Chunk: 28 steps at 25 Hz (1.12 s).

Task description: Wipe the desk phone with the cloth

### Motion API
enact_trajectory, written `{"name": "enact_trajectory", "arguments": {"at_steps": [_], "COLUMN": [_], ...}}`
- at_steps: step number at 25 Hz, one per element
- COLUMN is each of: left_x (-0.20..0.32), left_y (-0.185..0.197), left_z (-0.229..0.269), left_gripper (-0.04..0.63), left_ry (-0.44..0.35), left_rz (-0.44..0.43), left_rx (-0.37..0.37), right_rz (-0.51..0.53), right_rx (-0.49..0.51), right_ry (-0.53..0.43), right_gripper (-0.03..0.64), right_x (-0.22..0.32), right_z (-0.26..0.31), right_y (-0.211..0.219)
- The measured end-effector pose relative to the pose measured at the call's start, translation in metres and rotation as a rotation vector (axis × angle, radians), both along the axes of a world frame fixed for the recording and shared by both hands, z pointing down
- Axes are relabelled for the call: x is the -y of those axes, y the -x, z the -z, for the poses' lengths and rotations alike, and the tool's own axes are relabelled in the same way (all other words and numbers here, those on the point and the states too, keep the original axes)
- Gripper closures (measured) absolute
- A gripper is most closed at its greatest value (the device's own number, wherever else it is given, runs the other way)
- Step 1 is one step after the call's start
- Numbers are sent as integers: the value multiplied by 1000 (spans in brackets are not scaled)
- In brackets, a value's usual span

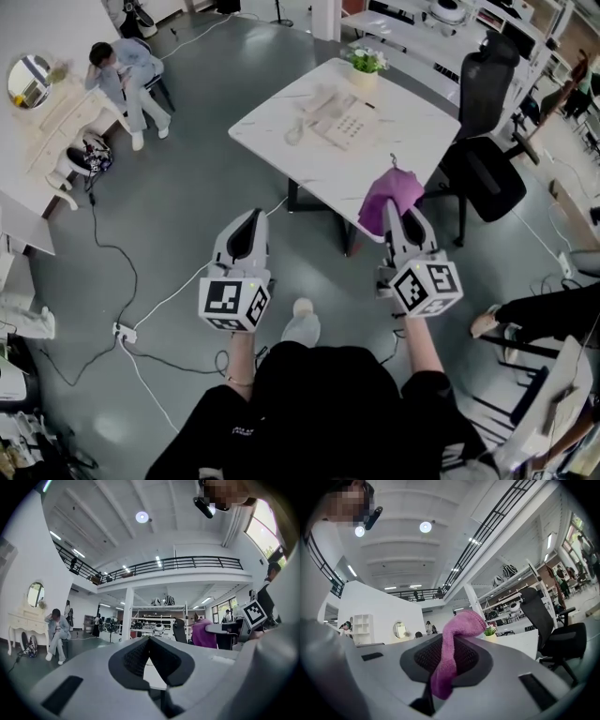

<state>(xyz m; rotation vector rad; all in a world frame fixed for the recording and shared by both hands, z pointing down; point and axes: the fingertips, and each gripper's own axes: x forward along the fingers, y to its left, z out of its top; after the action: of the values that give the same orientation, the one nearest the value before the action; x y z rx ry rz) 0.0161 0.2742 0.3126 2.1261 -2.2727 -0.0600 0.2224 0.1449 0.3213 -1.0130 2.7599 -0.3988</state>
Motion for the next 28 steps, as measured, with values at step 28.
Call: {"name": "enact_trajectory", "arguments": {"at_steps": [28], "left_x": [173], "left_y": [116], "left_z": [-47], "left_gripper": [598], "left_ry": [52], "left_rz": [-186], "left_rx": [-86], "right_rz": [-181], "right_rx": [-80], "right_ry": [53], "right_gripper": [577], "right_x": [150], "right_z": [-31], "right_y": [122]}}
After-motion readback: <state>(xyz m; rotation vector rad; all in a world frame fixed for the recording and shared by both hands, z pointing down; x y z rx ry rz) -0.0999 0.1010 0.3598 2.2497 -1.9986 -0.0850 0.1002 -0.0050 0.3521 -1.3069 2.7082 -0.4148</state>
